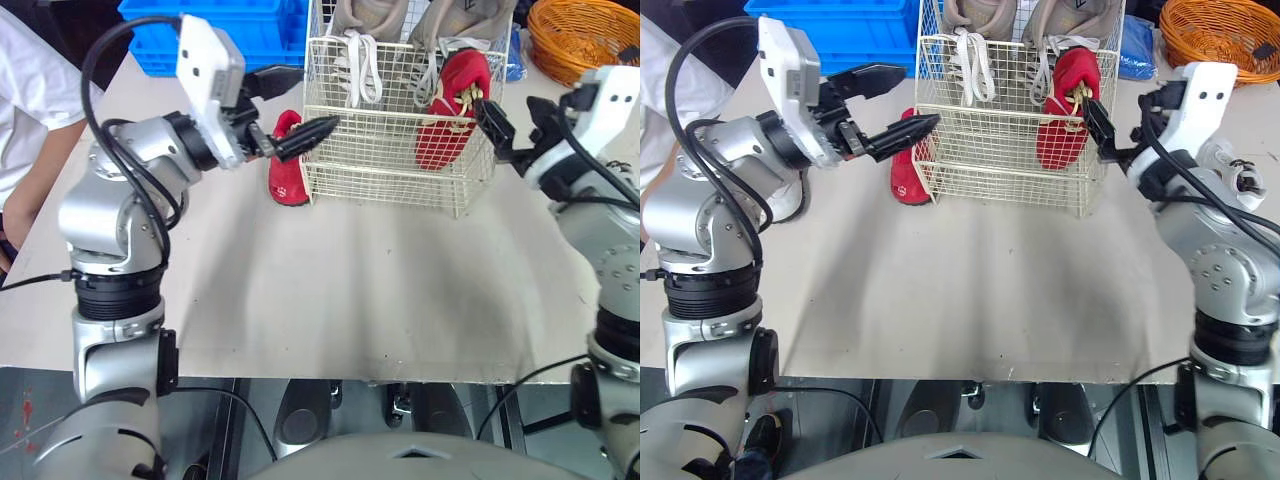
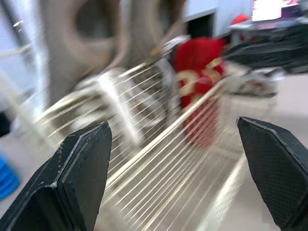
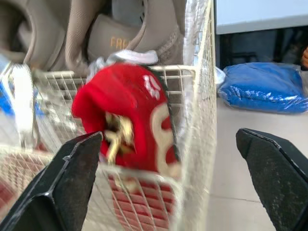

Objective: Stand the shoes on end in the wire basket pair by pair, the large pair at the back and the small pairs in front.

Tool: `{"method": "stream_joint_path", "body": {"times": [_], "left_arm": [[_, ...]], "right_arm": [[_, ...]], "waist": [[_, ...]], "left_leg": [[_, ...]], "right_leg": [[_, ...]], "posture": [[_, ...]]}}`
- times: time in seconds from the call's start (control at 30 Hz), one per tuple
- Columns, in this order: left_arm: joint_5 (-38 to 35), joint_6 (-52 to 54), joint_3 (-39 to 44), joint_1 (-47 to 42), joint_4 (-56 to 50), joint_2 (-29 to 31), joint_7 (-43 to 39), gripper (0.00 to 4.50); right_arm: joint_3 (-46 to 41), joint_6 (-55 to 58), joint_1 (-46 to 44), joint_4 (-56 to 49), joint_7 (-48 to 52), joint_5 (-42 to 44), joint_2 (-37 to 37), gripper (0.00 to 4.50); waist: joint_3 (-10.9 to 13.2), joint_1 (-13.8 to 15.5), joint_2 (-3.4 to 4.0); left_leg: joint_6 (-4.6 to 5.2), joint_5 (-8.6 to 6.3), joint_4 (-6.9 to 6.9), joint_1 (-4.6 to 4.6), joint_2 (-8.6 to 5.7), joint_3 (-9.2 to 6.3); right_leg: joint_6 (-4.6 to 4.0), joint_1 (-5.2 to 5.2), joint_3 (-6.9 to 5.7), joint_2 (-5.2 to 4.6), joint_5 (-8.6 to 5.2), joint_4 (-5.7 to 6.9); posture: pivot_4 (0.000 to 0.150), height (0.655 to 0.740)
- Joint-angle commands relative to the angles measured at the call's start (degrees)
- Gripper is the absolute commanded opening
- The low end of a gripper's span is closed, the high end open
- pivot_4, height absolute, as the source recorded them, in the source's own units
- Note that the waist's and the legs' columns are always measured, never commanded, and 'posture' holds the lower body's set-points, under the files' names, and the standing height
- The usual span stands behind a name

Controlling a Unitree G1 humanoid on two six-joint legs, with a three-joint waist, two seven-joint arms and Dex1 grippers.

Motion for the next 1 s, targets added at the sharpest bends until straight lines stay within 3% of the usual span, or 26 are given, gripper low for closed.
{"method": "stream_joint_path", "body": {"times": [0.03,0.13,0.3,0.63,1.0], "left_arm": [[1.4,-1.1,2.9,-3.6,6.5,1.7,1.2,4.5],[3.1,-1.0,2.9,-6.2,14.7,2.9,1.4,4.5],[8.2,-0.9,1.1,-13.7,34.4,2.2,4.2,4.5],[16.1,-2.8,-2.9,-28.8,66.8,-3.1,2.1,4.5],[23.4,-5.2,-3.9,-33.9,80.2,-5.0,5.3,4.5]], "right_arm": [[-2.6,-0.7,4.0,-5.2,12.9,1.2,-7.2,4.48],[-3.0,-2.6,7.4,-8.6,23.1,3.0,-11.2,4.48],[-2.8,-6.0,13.6,-12.1,30.0,1.5,-11.6,4.48],[-1.2,-12.2,19.3,-16.0,34.2,-2.0,-8.4,4.48],[-0.6,-16.4,22.1,-17.1,37.2,-5.7,-7.9,4.48]], "waist": [[0.0,0.1,0.0],[0.0,-0.1,-0.01],[0.0,0.1,-0.06],[0.0,0.1,-0.34],[0.0,-0.2,-0.39]], "left_leg": [[0.0,0.0,-0.01,0.0,0.0,0.01],[0.0,0.0,-0.16,0.02,0.01,0.02],[-0.01,0.0,-0.34,0.06,0.0,0.04],[-0.01,0.01,-0.3,0.02,-0.06,-0.03],[-0.02,0.01,-0.3,0.03,-0.05,0.01]], "right_leg": [[0.0,0.0,0.0,0.0,0.0,-0.02],[0.0,0.01,0.0,0.04,0.0,-0.15],[0.0,0.04,-0.04,0.04,0.01,-0.33],[0.04,0.1,-0.18,0.02,0.01,-0.37],[0.03,0.08,-0.17,0.0,0.0,-0.35]], "posture": [[0.15,0.686],[0.15,0.686],[0.15,0.686],[0.15,0.686],[0.15,0.686]]}}
